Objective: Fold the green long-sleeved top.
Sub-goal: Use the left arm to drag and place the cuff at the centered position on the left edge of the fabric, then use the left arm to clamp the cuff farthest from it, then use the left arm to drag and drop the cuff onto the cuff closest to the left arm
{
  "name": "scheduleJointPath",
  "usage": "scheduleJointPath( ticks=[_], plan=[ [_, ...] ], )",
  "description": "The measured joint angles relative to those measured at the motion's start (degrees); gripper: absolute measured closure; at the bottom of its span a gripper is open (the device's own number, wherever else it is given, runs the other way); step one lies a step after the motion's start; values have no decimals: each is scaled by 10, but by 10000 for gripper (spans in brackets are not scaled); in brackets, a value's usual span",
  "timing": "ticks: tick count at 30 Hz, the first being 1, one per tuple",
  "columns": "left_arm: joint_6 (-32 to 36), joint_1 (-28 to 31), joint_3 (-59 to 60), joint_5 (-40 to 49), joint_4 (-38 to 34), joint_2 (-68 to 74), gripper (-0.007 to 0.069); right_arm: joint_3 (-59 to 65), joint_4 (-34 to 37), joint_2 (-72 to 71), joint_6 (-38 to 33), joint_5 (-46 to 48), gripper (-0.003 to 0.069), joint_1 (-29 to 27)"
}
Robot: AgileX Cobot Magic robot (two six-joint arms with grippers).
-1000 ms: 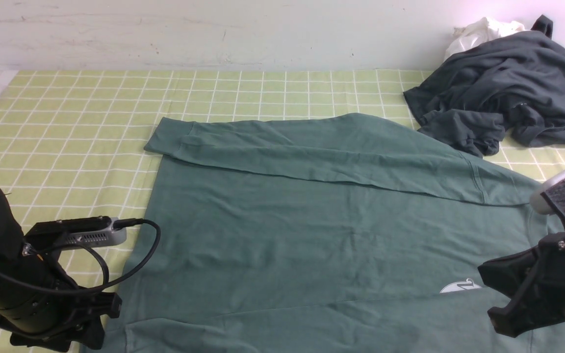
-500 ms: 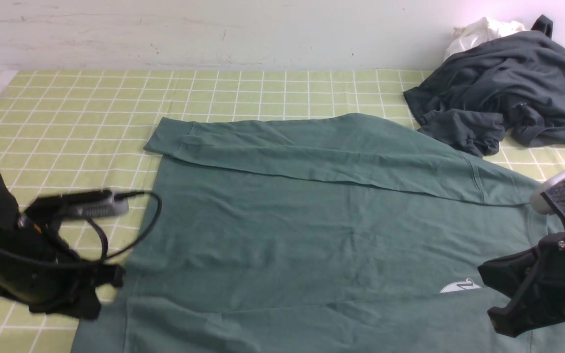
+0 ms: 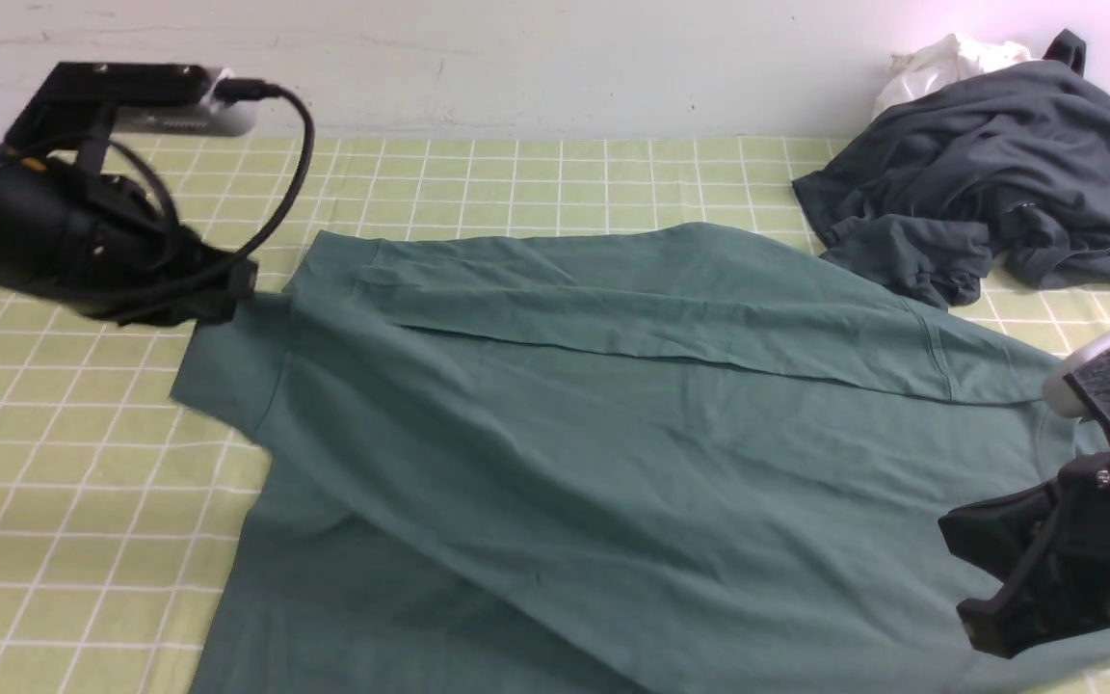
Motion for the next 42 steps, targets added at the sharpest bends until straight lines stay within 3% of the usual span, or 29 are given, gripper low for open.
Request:
scheduleJointPath(
  ticks=[4,6,8,11,14,19,23,26,28,30,31,35,42],
  plan=[
    [4,0,-72,1,1,110,588,0,0,0,0,-1,671,0],
    [4,0,-120,2,20,174,536,0,0,0,0,-1,671,0],
    [-15,0,-204,2,62,257,410,0,0,0,0,-1,671,0],
    [-39,0,-257,2,81,296,334,0,0,0,0,-1,671,0],
    [-83,0,-363,-3,100,368,186,0,0,0,0,-2,671,0],
    [-135,0,-461,-19,105,460,141,0,0,0,0,-12,670,0],
    [-180,0,-504,-17,111,517,165,0,0,7,0,-14,670,0],
    [-206,0,-531,2,115,534,322,0,0,21,3,-14,670,0],
    [-207,0,-532,5,116,534,382,0,0,23,4,-14,670,0],
    [-206,0,-533,29,116,529,533,0,0,24,4,-14,670,0],
    [-204,0,-533,45,116,524,573,0,0,24,4,-14,670,0],
    [-175,-12,-533,110,116,476,621,0,0,24,5,-14,670,0],
    [-140,-38,-512,284,121,352,625,0,0,24,1,-2,670,0]
  ],
)
